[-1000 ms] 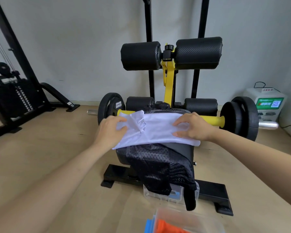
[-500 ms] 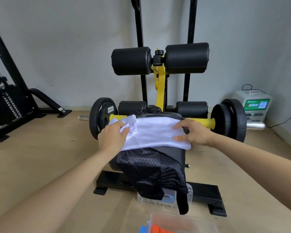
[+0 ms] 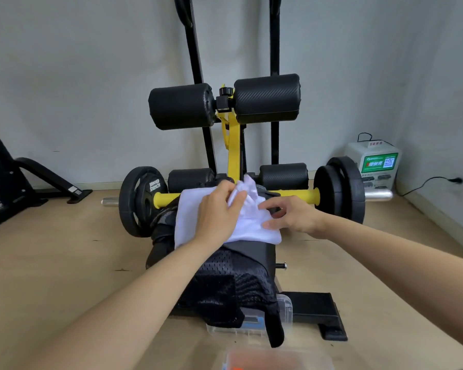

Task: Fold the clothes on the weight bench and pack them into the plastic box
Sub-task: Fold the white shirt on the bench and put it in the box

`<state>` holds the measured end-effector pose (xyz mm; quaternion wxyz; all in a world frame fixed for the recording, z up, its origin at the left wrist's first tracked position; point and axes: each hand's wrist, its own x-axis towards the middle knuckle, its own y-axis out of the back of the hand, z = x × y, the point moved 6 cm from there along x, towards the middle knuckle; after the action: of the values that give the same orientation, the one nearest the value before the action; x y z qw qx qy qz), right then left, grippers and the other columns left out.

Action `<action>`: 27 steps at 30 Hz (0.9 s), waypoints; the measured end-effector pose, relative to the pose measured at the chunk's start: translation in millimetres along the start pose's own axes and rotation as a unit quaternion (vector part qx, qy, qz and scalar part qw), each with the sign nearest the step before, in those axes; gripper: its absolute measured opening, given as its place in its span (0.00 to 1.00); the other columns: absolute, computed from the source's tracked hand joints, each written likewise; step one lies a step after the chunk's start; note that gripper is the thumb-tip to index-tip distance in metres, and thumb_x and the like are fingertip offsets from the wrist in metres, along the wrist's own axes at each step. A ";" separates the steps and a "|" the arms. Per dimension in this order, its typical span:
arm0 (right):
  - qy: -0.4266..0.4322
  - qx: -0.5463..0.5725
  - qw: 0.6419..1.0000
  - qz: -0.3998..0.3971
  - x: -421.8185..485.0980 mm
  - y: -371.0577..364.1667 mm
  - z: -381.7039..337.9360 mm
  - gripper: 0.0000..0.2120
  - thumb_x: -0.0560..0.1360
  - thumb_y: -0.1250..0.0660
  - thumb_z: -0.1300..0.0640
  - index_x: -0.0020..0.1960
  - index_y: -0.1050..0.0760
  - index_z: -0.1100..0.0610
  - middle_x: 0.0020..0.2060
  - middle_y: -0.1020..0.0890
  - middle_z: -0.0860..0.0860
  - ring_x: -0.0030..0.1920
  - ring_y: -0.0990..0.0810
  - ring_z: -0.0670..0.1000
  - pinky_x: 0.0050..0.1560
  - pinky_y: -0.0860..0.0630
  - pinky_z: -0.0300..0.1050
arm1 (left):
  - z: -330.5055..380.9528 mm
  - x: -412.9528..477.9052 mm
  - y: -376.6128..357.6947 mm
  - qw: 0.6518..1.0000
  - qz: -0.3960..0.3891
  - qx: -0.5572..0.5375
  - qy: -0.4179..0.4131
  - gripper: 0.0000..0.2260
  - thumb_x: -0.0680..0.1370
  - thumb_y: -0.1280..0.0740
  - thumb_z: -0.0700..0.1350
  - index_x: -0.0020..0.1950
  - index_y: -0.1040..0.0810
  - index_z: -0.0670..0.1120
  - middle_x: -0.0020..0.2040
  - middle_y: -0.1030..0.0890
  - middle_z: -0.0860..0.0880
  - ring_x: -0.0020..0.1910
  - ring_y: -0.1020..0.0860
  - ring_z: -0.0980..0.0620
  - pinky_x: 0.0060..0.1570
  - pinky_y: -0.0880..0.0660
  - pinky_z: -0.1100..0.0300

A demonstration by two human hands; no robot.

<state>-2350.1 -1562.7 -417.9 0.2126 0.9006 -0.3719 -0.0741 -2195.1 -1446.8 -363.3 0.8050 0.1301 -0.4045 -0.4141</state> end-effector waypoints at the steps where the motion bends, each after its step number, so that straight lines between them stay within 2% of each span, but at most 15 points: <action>1: -0.001 0.004 1.000 0.004 -0.2 0.2 0.1 0.20 0.69 0.22 0.59 0.60 0.20 0.58 0.50 0.19 0.49 0.45 0.22 0.48 0.48 0.26 0.39 | -0.6 -0.7 -10.1 0.999 -0.048 -0.003 0.014 0.12 0.80 0.33 0.55 0.46 0.23 0.47 0.36 0.21 0.52 0.39 0.22 0.50 0.40 0.27 0.52; 3: 0.017 0.010 1.000 0.014 0.5 0.3 -0.1 0.20 0.67 0.22 0.57 0.55 0.21 0.65 0.45 0.22 0.51 0.42 0.27 0.49 0.46 0.31 0.42 | -8.7 -4.1 -22.3 0.990 -0.134 -0.003 0.053 0.11 0.79 0.34 0.59 0.48 0.18 0.54 0.38 0.19 0.58 0.44 0.21 0.55 0.44 0.27 0.55; 5: 0.020 0.001 0.998 0.054 2.1 4.3 2.8 0.16 0.68 0.22 0.57 0.51 0.20 0.64 0.41 0.23 0.53 0.41 0.28 0.50 0.42 0.32 0.40 | -17.7 -8.8 -24.8 0.979 -0.192 -0.019 0.057 0.12 0.79 0.36 0.60 0.51 0.16 0.56 0.38 0.19 0.56 0.44 0.22 0.55 0.47 0.27 0.54; 7: 0.007 -0.016 0.996 0.090 1.3 8.0 4.9 0.11 0.70 0.23 0.60 0.52 0.19 0.61 0.36 0.25 0.53 0.35 0.29 0.48 0.34 0.34 0.34 | -24.6 -12.7 -18.1 0.975 -0.215 -0.027 0.040 0.14 0.78 0.38 0.61 0.53 0.16 0.57 0.47 0.16 0.58 0.53 0.20 0.55 0.59 0.25 0.50; 9: -0.018 -0.014 0.996 0.085 1.4 7.4 4.3 0.10 0.73 0.28 0.64 0.54 0.20 0.62 0.31 0.23 0.52 0.30 0.29 0.47 0.28 0.34 0.34 | -30.3 -12.9 -6.3 0.977 -0.203 0.066 -0.010 0.17 0.77 0.40 0.62 0.58 0.18 0.57 0.57 0.16 0.59 0.60 0.22 0.56 0.64 0.28 0.51; 12: -0.041 0.025 0.995 0.091 2.9 6.0 -4.2 0.09 0.77 0.38 0.66 0.53 0.20 0.62 0.28 0.20 0.52 0.27 0.26 0.51 0.27 0.32 0.41 | -40.9 -15.0 8.2 0.959 -0.192 0.201 -0.055 0.25 0.73 0.44 0.69 0.63 0.21 0.59 0.64 0.20 0.60 0.67 0.28 0.55 0.67 0.33 0.48; 14: -0.047 0.055 0.992 0.106 5.0 4.9 -12.4 0.08 0.79 0.37 0.61 0.48 0.20 0.63 0.31 0.21 0.55 0.27 0.26 0.52 0.26 0.32 0.43 | -51.8 -20.2 9.1 0.948 -0.224 0.222 -0.051 0.29 0.72 0.47 0.73 0.65 0.24 0.63 0.69 0.24 0.61 0.72 0.32 0.55 0.70 0.37 0.47; 16: -0.042 0.046 0.993 0.097 9.2 -0.3 -19.7 0.12 0.78 0.33 0.52 0.45 0.20 0.61 0.31 0.22 0.54 0.27 0.26 0.53 0.25 0.31 0.43 | -59.6 -27.7 5.6 0.938 -0.250 0.237 -0.048 0.30 0.72 0.49 0.74 0.68 0.27 0.64 0.73 0.28 0.60 0.76 0.37 0.54 0.73 0.42 0.49; 19: -0.009 -0.054 0.996 0.072 15.2 -10.9 -31.9 0.16 0.71 0.25 0.45 0.51 0.21 0.55 0.29 0.22 0.49 0.26 0.25 0.50 0.26 0.29 0.41 | -58.2 -33.8 6.3 0.941 -0.243 0.230 -0.047 0.30 0.72 0.50 0.74 0.70 0.29 0.65 0.75 0.31 0.59 0.78 0.40 0.54 0.75 0.44 0.50; 21: 0.012 -0.145 0.987 0.065 17.8 -17.5 -40.1 0.16 0.69 0.23 0.48 0.53 0.20 0.53 0.30 0.22 0.48 0.27 0.26 0.45 0.28 0.30 0.38 | -57.1 -35.4 7.6 0.941 -0.245 0.230 -0.044 0.31 0.72 0.50 0.74 0.71 0.30 0.64 0.76 0.32 0.59 0.78 0.40 0.54 0.75 0.45 0.51; 23: 0.026 -0.189 0.981 0.045 19.5 -24.4 -45.3 0.14 0.69 0.24 0.58 0.54 0.19 0.56 0.34 0.19 0.53 0.29 0.27 0.45 0.31 0.29 0.38 | -57.0 -36.6 9.2 0.939 -0.250 0.229 -0.050 0.33 0.72 0.51 0.74 0.72 0.31 0.64 0.76 0.32 0.59 0.78 0.40 0.54 0.75 0.45 0.52; 25: 0.045 -0.158 0.986 0.035 18.3 -25.1 -49.5 0.10 0.70 0.28 0.65 0.51 0.18 0.59 0.38 0.18 0.60 0.31 0.24 0.49 0.33 0.23 0.44 | -56.2 -37.8 11.7 0.941 -0.244 0.228 -0.061 0.33 0.72 0.51 0.74 0.73 0.31 0.63 0.76 0.33 0.59 0.78 0.40 0.54 0.74 0.46 0.54; 27: 0.053 -0.086 0.993 0.062 15.5 -13.3 -53.2 0.09 0.72 0.29 0.69 0.51 0.18 0.61 0.39 0.17 0.60 0.34 0.20 0.50 0.34 0.21 0.44 | -56.7 -38.5 15.5 0.942 -0.227 0.236 -0.070 0.33 0.73 0.50 0.74 0.74 0.32 0.62 0.77 0.34 0.59 0.78 0.41 0.55 0.73 0.48 0.57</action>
<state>-2315.1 -1547.8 -375.5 0.3133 0.8565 -0.4078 -0.0446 -2156.1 -1414.6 -412.0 0.6054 0.3752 -0.5060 -0.4865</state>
